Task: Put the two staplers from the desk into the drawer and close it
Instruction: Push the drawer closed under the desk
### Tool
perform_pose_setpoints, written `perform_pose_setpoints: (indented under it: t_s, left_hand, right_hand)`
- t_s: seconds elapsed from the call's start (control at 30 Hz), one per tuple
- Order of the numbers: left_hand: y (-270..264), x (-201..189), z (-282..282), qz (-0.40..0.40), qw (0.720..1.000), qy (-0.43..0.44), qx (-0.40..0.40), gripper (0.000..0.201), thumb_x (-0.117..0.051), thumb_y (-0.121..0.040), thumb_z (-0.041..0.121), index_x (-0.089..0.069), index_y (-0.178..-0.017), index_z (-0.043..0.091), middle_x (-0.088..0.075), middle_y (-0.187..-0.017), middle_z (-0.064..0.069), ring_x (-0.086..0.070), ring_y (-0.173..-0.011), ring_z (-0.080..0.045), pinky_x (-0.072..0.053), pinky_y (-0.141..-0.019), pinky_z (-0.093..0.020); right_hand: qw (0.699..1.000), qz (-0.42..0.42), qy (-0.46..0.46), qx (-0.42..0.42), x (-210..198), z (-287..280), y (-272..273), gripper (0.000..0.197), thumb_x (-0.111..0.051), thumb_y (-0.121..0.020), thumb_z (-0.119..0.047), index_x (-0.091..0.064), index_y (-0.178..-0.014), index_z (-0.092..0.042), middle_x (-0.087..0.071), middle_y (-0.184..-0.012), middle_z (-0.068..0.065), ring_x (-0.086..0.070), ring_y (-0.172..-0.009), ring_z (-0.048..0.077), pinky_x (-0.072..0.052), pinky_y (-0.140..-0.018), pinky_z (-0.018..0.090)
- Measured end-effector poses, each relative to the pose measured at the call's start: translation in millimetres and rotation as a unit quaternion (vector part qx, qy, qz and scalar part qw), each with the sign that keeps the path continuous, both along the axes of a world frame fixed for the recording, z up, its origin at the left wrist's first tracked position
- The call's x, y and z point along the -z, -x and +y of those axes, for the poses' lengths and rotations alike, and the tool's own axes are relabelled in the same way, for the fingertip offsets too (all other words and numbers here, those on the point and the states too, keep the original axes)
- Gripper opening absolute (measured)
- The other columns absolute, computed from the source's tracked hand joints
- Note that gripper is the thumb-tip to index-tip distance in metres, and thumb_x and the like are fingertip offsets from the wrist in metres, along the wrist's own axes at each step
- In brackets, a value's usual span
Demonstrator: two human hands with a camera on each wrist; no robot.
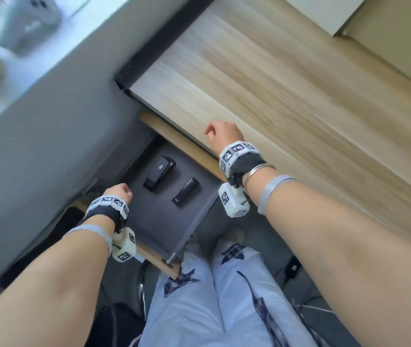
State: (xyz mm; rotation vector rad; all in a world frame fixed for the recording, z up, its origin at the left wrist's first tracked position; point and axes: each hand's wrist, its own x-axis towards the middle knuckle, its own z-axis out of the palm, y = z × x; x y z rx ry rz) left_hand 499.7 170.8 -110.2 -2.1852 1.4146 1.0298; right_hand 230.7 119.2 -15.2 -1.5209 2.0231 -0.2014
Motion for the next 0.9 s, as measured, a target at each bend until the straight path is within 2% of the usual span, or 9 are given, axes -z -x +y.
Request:
perform_pose_setpoints:
  t_s: [0.23,0.33,0.43,0.5,0.57,0.67,0.73,0.8,0.9]
  left_hand:
    - [-26.4,16.9,44.4,-0.060,0.994,-0.086,-0.039,0.038,-0.049,-0.093,0.035,-0.060,-0.114,0.005,-0.064,-0.120,-0.019,-0.059,-0.113,-0.035,-0.046,-0.094,-0.038]
    - [-34.6,23.6,61.4,-0.091,0.984,-0.143,-0.053,0.044,-0.049,-0.092,0.043,-0.063,-0.098,0.001,-0.067,-0.111,-0.020,-0.065,-0.101,-0.035,-0.049,-0.084,-0.039]
    - [-38.9,30.1,76.1,-0.097,0.976,-0.192,-0.023,0.044,-0.053,-0.091,0.027,-0.053,-0.133,0.015,-0.059,-0.126,-0.015,-0.060,-0.112,-0.031,-0.047,-0.089,-0.037]
    - [-35.2,27.9,78.5,-0.114,0.967,-0.229,0.016,0.056,-0.060,-0.084,0.019,-0.047,-0.138,0.029,-0.053,-0.137,-0.010,-0.056,-0.121,-0.029,-0.046,-0.097,-0.036]
    - [-32.2,29.5,76.1,-0.106,0.961,-0.255,0.019,0.055,-0.065,-0.080,0.014,-0.055,-0.131,0.029,-0.057,-0.134,-0.009,-0.058,-0.117,-0.027,-0.047,-0.101,-0.038]
    - [-24.8,32.7,73.2,-0.097,0.957,-0.271,0.023,0.027,-0.062,-0.084,0.017,-0.066,-0.110,0.013,-0.063,-0.126,-0.009,-0.061,-0.108,-0.025,-0.048,-0.101,-0.037]
    - [-20.8,31.5,74.1,-0.097,0.961,-0.257,0.021,0.032,-0.057,-0.085,0.022,-0.063,-0.116,0.019,-0.059,-0.128,-0.008,-0.060,-0.113,-0.026,-0.048,-0.101,-0.034]
    - [-16.0,30.3,73.1,-0.096,0.967,-0.235,-0.011,0.032,-0.058,-0.086,0.020,-0.064,-0.117,0.018,-0.063,-0.118,-0.009,-0.063,-0.106,-0.026,-0.050,-0.097,-0.032]
    - [-3.8,23.8,64.6,-0.086,0.976,-0.195,-0.049,0.007,-0.062,-0.085,0.018,-0.063,-0.079,0.016,-0.064,-0.101,-0.012,-0.064,-0.098,-0.028,-0.051,-0.095,-0.035]
  right_hand:
    - [0.990,0.123,0.017,0.063,30.7,2.6,51.1,0.035,-0.045,-0.092,-0.014,-0.055,-0.124,-0.024,-0.047,-0.139,0.003,-0.044,-0.128,0.028,-0.038,-0.102,0.045]
    - [0.983,0.152,0.044,0.089,48.0,13.3,62.3,0.048,-0.049,-0.088,-0.015,-0.049,-0.133,-0.030,-0.039,-0.149,-0.002,-0.033,-0.138,0.025,-0.029,-0.108,0.046]
    - [0.979,0.179,0.050,0.089,63.9,20.8,62.9,0.056,-0.043,-0.089,-0.020,-0.036,-0.142,-0.038,-0.025,-0.158,-0.006,-0.020,-0.146,0.022,-0.019,-0.114,0.046]
    - [0.975,0.194,0.050,0.092,71.5,22.9,59.7,0.058,-0.040,-0.091,-0.023,-0.028,-0.145,-0.040,-0.018,-0.160,-0.007,-0.013,-0.149,0.021,-0.013,-0.117,0.047]
    - [0.973,0.202,0.062,0.098,76.8,23.0,56.0,0.058,-0.039,-0.091,-0.025,-0.027,-0.146,-0.040,-0.017,-0.161,-0.006,-0.012,-0.149,0.022,-0.010,-0.117,0.048]
    - [0.967,0.216,0.089,0.105,82.2,23.1,52.9,0.058,-0.038,-0.090,-0.025,-0.029,-0.146,-0.040,-0.020,-0.160,-0.004,-0.016,-0.149,0.024,-0.011,-0.117,0.050]
    - [0.965,0.217,0.101,0.107,83.7,23.4,51.8,0.058,-0.038,-0.090,-0.025,-0.030,-0.145,-0.039,-0.022,-0.160,-0.003,-0.017,-0.148,0.025,-0.012,-0.116,0.051]
    - [0.966,0.218,0.097,0.104,84.0,23.6,51.2,0.058,-0.038,-0.090,-0.025,-0.029,-0.146,-0.039,-0.022,-0.160,-0.003,-0.016,-0.148,0.026,-0.011,-0.117,0.051]
    - [0.968,0.221,0.079,0.093,83.2,23.8,51.8,0.059,-0.037,-0.091,-0.027,-0.025,-0.147,-0.040,-0.018,-0.161,-0.003,-0.014,-0.149,0.026,-0.009,-0.117,0.051]
